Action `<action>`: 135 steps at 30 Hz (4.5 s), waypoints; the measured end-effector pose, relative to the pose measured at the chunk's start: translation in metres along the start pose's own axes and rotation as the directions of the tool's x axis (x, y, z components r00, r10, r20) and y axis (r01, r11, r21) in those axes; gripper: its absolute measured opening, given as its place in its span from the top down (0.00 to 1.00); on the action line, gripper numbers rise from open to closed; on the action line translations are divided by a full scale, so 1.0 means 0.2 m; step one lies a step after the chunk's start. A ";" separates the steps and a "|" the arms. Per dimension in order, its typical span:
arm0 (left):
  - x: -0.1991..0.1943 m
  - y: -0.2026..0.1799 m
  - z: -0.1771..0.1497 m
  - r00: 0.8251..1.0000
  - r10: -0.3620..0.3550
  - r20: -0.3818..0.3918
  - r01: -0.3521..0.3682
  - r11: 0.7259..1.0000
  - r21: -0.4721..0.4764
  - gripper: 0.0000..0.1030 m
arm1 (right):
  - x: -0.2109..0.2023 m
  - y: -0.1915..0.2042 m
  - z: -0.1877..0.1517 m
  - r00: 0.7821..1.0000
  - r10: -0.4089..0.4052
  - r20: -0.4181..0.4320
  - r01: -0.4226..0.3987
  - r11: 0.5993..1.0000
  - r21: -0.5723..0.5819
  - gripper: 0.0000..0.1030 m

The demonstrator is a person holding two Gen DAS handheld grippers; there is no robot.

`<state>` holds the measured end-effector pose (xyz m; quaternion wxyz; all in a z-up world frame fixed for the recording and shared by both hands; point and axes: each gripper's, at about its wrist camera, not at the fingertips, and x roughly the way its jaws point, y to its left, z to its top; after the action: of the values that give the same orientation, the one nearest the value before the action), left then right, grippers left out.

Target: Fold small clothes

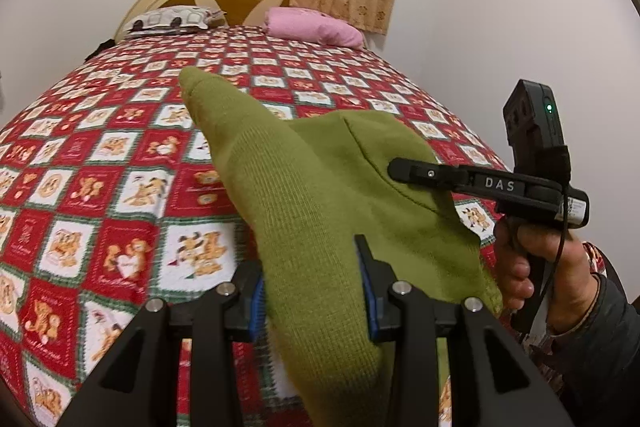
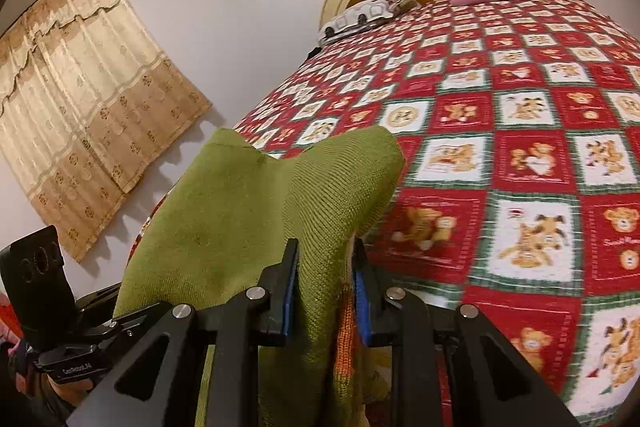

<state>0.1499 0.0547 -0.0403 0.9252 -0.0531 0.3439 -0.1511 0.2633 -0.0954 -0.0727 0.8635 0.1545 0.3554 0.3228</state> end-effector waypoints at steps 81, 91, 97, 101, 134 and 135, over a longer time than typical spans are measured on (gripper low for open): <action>-0.20 0.80 -0.42 0.982 0.187 0.015 -0.171 0.928 -0.330 0.56 | 0.95 0.55 -0.11 0.965 0.023 -0.260 -0.066 0.985 -0.157 0.71; -0.33 0.84 -0.36 0.960 0.273 0.069 -0.233 0.908 -0.347 0.48 | 0.72 0.67 -0.05 0.993 -0.042 -0.113 0.010 0.963 -0.270 0.57; -0.29 0.94 -0.32 0.938 0.341 0.052 -0.306 0.892 -0.334 0.36 | 0.61 0.88 -0.14 0.987 0.069 -0.142 -0.114 0.935 -0.335 0.52; -0.20 0.94 -0.34 0.938 0.346 -0.008 -0.333 0.896 -0.293 0.35 | 0.73 0.83 -0.23 0.975 -0.030 -0.220 -0.048 0.939 -0.340 0.52; -0.55 0.77 -0.35 0.896 0.439 0.059 -0.400 0.860 -0.316 0.09 | 0.40 0.96 -0.34 0.999 -0.043 -0.033 0.030 0.943 -0.332 0.37; -0.59 0.74 -0.32 0.891 0.447 0.072 -0.406 0.859 -0.310 0.09 | 0.34 1.00 -0.34 0.999 -0.045 -0.012 0.038 0.939 -0.343 0.36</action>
<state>0.0587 0.2332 -0.0458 0.9400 -0.1196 0.2988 0.1137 0.1620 0.1008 -0.0566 0.8803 -0.0086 0.3055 0.3628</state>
